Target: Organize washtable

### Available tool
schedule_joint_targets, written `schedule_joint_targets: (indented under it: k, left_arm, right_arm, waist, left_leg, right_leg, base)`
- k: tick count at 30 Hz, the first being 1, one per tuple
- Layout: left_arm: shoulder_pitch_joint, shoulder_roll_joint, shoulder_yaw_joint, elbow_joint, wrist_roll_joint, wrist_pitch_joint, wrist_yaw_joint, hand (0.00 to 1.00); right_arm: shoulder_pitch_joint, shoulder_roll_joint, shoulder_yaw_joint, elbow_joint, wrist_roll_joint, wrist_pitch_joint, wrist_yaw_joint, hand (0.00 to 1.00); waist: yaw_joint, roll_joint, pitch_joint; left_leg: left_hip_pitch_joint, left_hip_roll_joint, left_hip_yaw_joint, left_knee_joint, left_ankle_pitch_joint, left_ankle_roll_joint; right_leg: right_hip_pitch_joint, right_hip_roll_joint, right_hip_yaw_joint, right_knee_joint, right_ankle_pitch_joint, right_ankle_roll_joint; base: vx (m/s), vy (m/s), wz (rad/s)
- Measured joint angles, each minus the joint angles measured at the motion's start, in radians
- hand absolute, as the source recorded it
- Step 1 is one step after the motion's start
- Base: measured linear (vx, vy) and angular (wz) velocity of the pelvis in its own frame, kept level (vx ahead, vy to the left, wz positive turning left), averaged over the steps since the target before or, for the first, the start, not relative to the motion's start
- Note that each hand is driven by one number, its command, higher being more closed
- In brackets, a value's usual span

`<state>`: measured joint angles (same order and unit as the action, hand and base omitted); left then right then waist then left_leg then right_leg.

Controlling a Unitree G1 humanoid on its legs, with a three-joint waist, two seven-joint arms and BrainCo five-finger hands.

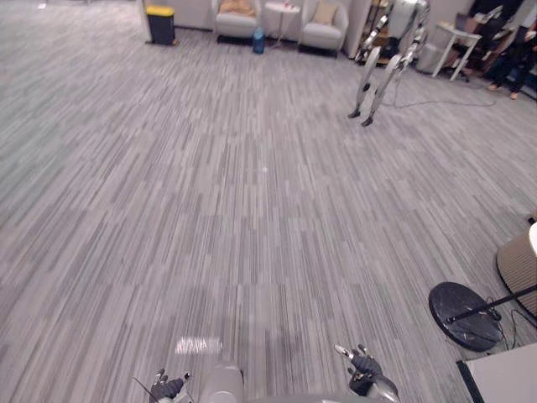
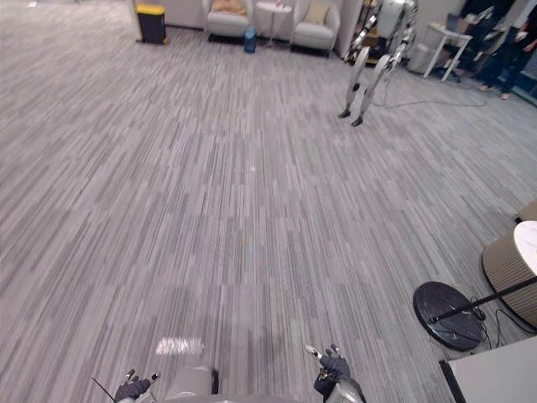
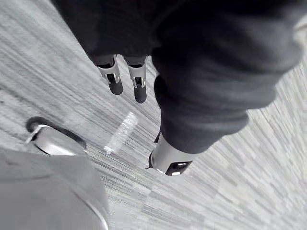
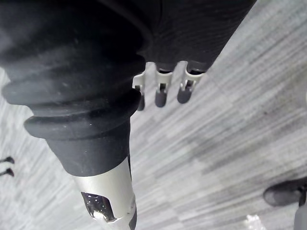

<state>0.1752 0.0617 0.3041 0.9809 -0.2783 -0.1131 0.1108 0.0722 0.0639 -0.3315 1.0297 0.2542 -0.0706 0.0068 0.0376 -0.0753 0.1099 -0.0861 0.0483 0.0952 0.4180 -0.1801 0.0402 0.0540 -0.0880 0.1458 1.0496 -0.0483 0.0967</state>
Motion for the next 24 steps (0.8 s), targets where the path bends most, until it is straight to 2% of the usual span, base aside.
schedule_joint_targets:
  k: [1,2,3,5,6,7,8,9,10,11,13,14,16,19,20,22,24]
  left_arm:
    - [0.0,0.001,-0.01,0.005,0.016,0.001,-0.002,0.0]
    - [-0.001,0.005,-0.015,0.007,0.017,0.001,-0.004,0.0]
    - [-0.001,0.016,-0.031,0.013,0.025,0.002,-0.011,0.0]
    - [-0.002,0.013,-0.03,0.017,0.029,0.012,-0.025,0.0]
    - [0.007,-0.001,-0.016,0.019,0.036,0.018,-0.025,0.0]
    - [0.009,-0.018,0.028,0.016,0.036,0.019,-0.025,0.0]
    - [0.01,-0.026,0.05,0.009,0.036,0.019,-0.024,0.0]
    - [0.005,-0.045,0.083,0.009,0.036,0.02,-0.024,0.0]
    - [0.005,-0.072,0.103,0.002,0.036,0.02,-0.025,0.0]
    - [0.001,-0.079,0.112,-0.002,0.033,0.018,-0.026,0.0]
    - [-0.016,-0.105,0.134,-0.021,0.024,0.015,-0.036,0.0]
    - [-0.017,-0.126,0.159,-0.025,-0.007,0.009,-0.038,0.0]
    - [-0.017,-0.139,0.161,-0.02,-0.022,0.012,-0.042,0.0]
    - [-0.019,-0.14,0.16,-0.007,-0.021,0.016,-0.046,0.0]
    - [-0.018,-0.135,0.165,0.002,-0.019,0.016,-0.045,0.0]
    - [-0.019,-0.126,0.163,0.002,0.012,0.016,-0.046,0.0]
    - [-0.016,-0.115,0.157,0.008,0.046,0.016,-0.047,0.0]
  right_arm:
    - [0.003,-0.014,-0.013,-0.004,0.0,-0.008,0.001,0.0]
    - [0.006,-0.018,-0.018,-0.002,-0.002,-0.009,0.0,0.0]
    - [0.013,-0.025,-0.041,0.011,-0.013,-0.01,0.0,0.0]
    - [0.033,-0.021,-0.072,0.022,-0.004,-0.007,-0.001,0.0]
    - [0.035,-0.024,-0.085,0.024,-0.003,-0.007,-0.002,0.0]
    - [0.041,-0.028,-0.082,0.025,-0.014,0.001,-0.001,0.0]
    - [0.041,-0.028,-0.082,0.025,-0.022,0.005,-0.001,0.0]
    - [0.041,-0.032,-0.083,0.024,-0.021,0.009,-0.001,0.0]
    - [0.036,-0.041,-0.067,0.02,-0.03,0.009,0.002,0.0]
    - [0.034,-0.045,-0.054,0.02,-0.033,0.01,0.002,0.0]
    - [0.024,-0.051,-0.042,0.016,-0.049,0.015,-0.001,0.0]
    - [0.022,-0.069,-0.019,0.015,-0.056,0.021,-0.003,0.0]
    - [0.021,-0.074,-0.012,0.015,-0.056,0.029,-0.003,0.0]
    - [0.015,-0.077,-0.011,0.014,-0.06,0.03,-0.001,0.0]
    - [0.018,-0.068,-0.007,0.018,-0.069,0.034,-0.001,0.0]
    - [0.037,-0.056,0.009,0.025,-0.094,0.038,0.002,0.0]
    - [0.051,-0.047,0.021,0.026,-0.112,0.038,0.011,0.0]
  waist:
    - [-0.008,0.016,0.003]
    - [-0.012,0.02,0.004]
    - [-0.026,0.02,0.006]
    - [-0.025,0.02,0.007]
    - [-0.023,0.021,0.006]
    - [-0.021,0.021,0.005]
    - [-0.02,0.019,0.006]
    - [-0.022,0.031,0.01]
    - [-0.024,0.05,0.009]
    - [-0.022,0.055,0.01]
    - [-0.02,0.068,0.02]
    - [-0.002,0.077,0.023]
    - [0.005,0.084,0.022]
    - [0.003,0.097,0.012]
    - [0.003,0.088,-0.008]
    - [0.004,0.061,-0.026]
    - [0.002,0.056,-0.051]
  left_leg:
    - [0.072,-0.001,0.009,-0.063,-0.009,0.014]
    - [0.1,-0.002,0.01,-0.092,-0.012,0.014]
    - [0.15,-0.001,0.009,-0.151,-0.014,0.011]
    - [0.181,-0.002,0.014,-0.19,-0.014,0.011]
    - [0.202,-0.004,0.026,-0.211,-0.017,0.01]
    - [0.203,-0.006,0.032,-0.206,-0.027,-0.009]
    - [0.202,-0.012,0.03,-0.2,-0.038,-0.014]
    - [0.199,-0.011,0.01,-0.169,-0.068,-0.025]
    - [0.187,0.011,-0.01,-0.12,-0.084,-0.047]
    - [0.174,0.016,-0.017,-0.084,-0.089,-0.056]
    - [0.07,0.027,-0.072,0.124,-0.092,-0.068]
    - [0.024,0.045,-0.107,0.217,-0.098,-0.076]
    - [0.032,0.074,-0.118,0.17,-0.098,-0.08]
    - [0.047,0.103,-0.118,-0.011,-0.074,-0.104]
    - [0.08,0.102,-0.098,-0.085,-0.081,-0.104]
    - [0.107,0.084,-0.075,-0.128,-0.069,-0.103]
    - [0.126,0.07,-0.057,-0.161,-0.06,-0.1]
  right_leg:
    - [-0.063,-0.034,-0.096,0.032,-0.048,-0.039]
    - [-0.094,-0.04,-0.139,0.023,-0.067,-0.044]
    - [-0.147,-0.034,-0.22,-0.08,-0.126,-0.04]
    - [-0.168,-0.028,-0.302,-0.281,-0.153,-0.02]
    - [-0.158,-0.013,-0.361,-0.484,-0.151,-0.022]
    - [-0.14,0.019,-0.365,-0.677,-0.108,-0.069]
    - [-0.133,0.025,-0.364,-0.739,-0.078,-0.103]
    - [-0.107,0.036,-0.367,-0.793,-0.016,-0.125]
    - [-0.082,0.054,-0.376,-0.807,-0.025,-0.126]
    - [-0.074,0.058,-0.384,-0.815,-0.036,-0.129]
    - [-0.042,0.066,-0.412,-0.844,-0.045,-0.136]
    - [-0.002,0.085,-0.419,-0.882,-0.045,-0.139]
    - [0.041,0.093,-0.417,-0.91,-0.046,-0.141]
    - [0.043,0.103,-0.39,-0.921,-0.049,-0.135]
    - [0.043,0.098,-0.365,-0.94,-0.045,-0.122]
    - [0.046,0.082,-0.347,-0.955,-0.039,-0.112]
    - [0.051,0.069,-0.33,-0.971,-0.033,-0.099]
  base:
    - [0.2,0.195,-0.2]
    - [0.3,0.231,-0.09]
    - [0.25,0.146,0.07]
    - [0.27,0.06,0.08]
    - [0.36,-0.027,-0.04]
    - [0.32,-0.048,-0.07]
    - [0.41,-0.091,0.13]
    - [0.35,-0.106,0.32]
    - [0.36,-0.107,0.42]
    - [0.31,-0.103,0.5]
    - [0.26,-0.101,0.35]
    - [0.23,-0.079,0.03]
    - [0.21,-0.043,-0.11]
    - [0.15,0.065,-0.33]
    - [0.1,0.106,-0.36]
    - [0.11,0.124,-0.33]
    - [0.1,0.133,-0.26]
